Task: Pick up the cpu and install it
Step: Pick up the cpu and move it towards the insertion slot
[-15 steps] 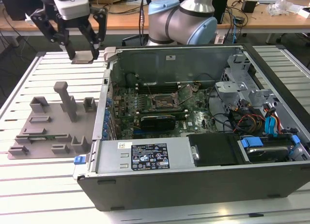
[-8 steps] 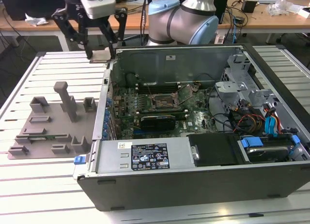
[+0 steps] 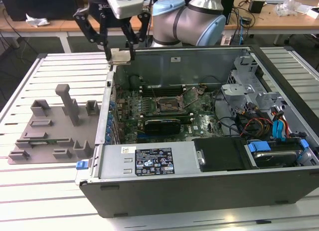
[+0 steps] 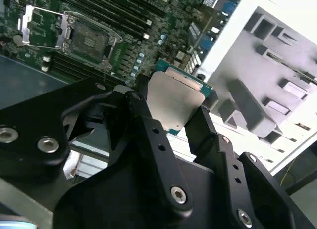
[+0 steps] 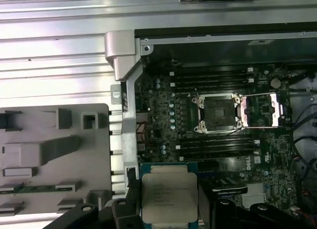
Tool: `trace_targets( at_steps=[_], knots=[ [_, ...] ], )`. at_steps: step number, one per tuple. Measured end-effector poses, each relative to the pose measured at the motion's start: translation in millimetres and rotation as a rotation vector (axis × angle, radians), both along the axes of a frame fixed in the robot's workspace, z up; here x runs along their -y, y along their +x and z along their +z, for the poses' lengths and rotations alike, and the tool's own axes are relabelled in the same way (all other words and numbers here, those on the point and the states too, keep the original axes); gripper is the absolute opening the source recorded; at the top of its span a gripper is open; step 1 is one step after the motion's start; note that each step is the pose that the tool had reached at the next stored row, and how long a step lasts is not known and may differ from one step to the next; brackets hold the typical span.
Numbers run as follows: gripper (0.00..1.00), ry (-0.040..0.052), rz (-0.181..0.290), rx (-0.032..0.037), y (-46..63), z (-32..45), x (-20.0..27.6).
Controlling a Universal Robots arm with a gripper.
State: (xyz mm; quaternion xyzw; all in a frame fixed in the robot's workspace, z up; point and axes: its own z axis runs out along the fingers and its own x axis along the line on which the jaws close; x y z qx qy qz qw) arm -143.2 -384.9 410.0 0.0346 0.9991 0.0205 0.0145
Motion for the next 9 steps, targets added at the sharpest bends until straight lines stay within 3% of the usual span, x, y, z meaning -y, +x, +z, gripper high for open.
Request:
trace_targets(
  at_steps=[7,9],
  knots=[
    [0.55,0.0002,0.0,-0.0004,28.0,-0.1,0.0],
    [0.55,0.0,0.0,-0.0007,41.1,0.0,0.0]
  ],
)
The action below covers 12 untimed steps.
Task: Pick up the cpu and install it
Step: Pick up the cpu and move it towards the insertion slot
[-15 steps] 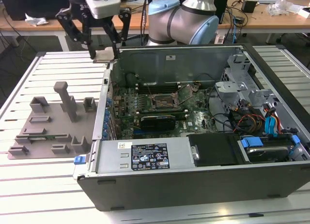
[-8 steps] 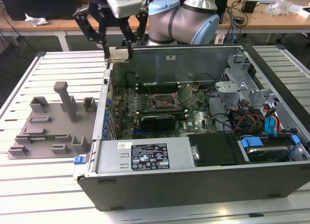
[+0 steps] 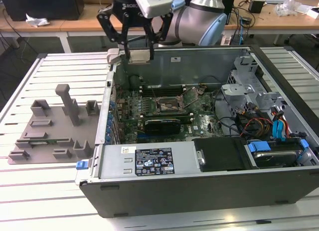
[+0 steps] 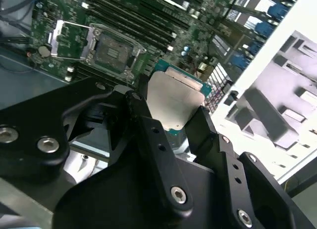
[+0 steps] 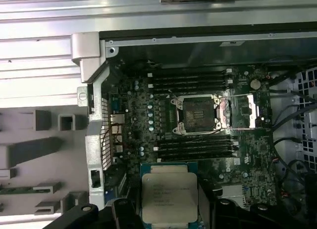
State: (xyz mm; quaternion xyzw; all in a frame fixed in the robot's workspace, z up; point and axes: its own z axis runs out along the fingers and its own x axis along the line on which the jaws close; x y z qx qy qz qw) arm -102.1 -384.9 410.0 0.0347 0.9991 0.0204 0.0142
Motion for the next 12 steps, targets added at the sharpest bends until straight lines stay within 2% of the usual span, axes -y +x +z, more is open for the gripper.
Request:
trace_targets(
  at_steps=[6,8,12],
  knots=[
    [0.55,0.0001,0.0,-0.0004,24.8,0.0,0.0],
    [0.55,0.0,0.0,-0.0005,28.2,0.0,0.0],
    [0.55,0.0001,0.0,-0.0004,28.5,0.0,0.0]
  ],
)
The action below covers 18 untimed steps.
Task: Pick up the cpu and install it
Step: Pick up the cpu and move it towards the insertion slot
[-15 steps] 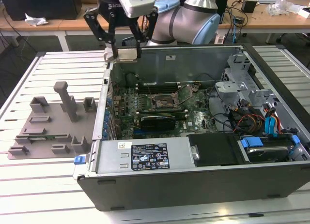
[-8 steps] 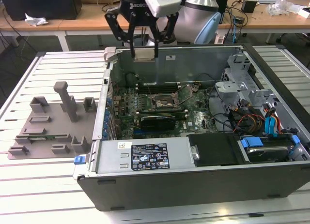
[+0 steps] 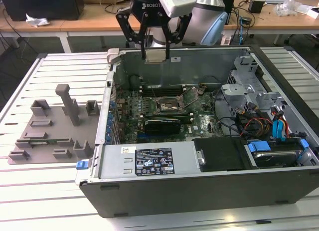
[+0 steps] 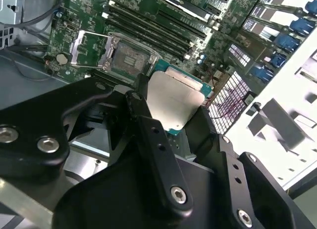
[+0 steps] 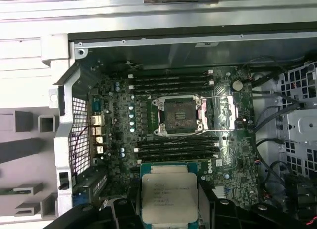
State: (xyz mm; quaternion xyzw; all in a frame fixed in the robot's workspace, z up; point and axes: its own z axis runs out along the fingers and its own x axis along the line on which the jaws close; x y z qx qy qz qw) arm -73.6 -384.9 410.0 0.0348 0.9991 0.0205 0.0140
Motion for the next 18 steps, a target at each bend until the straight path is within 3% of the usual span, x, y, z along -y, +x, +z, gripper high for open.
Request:
trace_targets(
  at_steps=[3,5,7,8,14,18],
  knots=[
    [0.55,0.0,0.0,-0.0032,2.2,-2.9,0.0],
    [0.55,0.0,0.0,-0.0127,8.2,-8.3,0.0],
    [0.55,0.0,0.0,-0.0178,12.1,-12.5,0.0],
    [0.55,0.0,0.0,-0.0269,20.7,-22.0,0.0],
    [0.55,0.0,0.0,-0.0362,33.0,-36.2,-0.2],
    [0.55,-0.0001,0.0,-0.0369,35.9,-44.2,-0.9]
  ],
)
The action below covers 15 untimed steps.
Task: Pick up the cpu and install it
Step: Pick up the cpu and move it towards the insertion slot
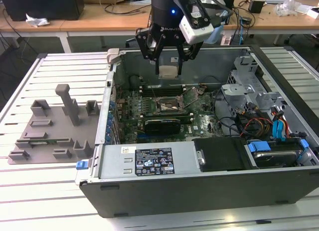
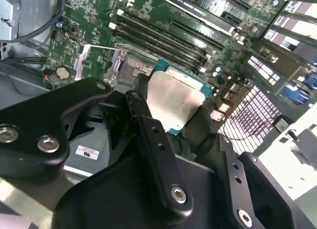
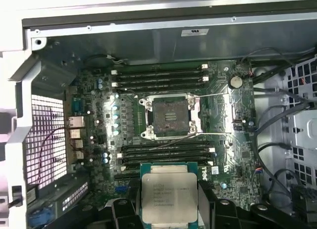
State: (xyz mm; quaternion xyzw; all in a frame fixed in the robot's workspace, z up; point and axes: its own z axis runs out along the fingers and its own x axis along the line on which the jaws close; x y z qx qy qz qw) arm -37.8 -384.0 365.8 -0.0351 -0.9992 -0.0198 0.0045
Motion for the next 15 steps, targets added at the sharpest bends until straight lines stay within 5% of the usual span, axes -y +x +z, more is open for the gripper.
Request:
trace_targets(
  at_steps=[15],
  knots=[
    [0.55,0.0002,0.02,0.0004,1.6,-33.7,-9.3]
  ],
)
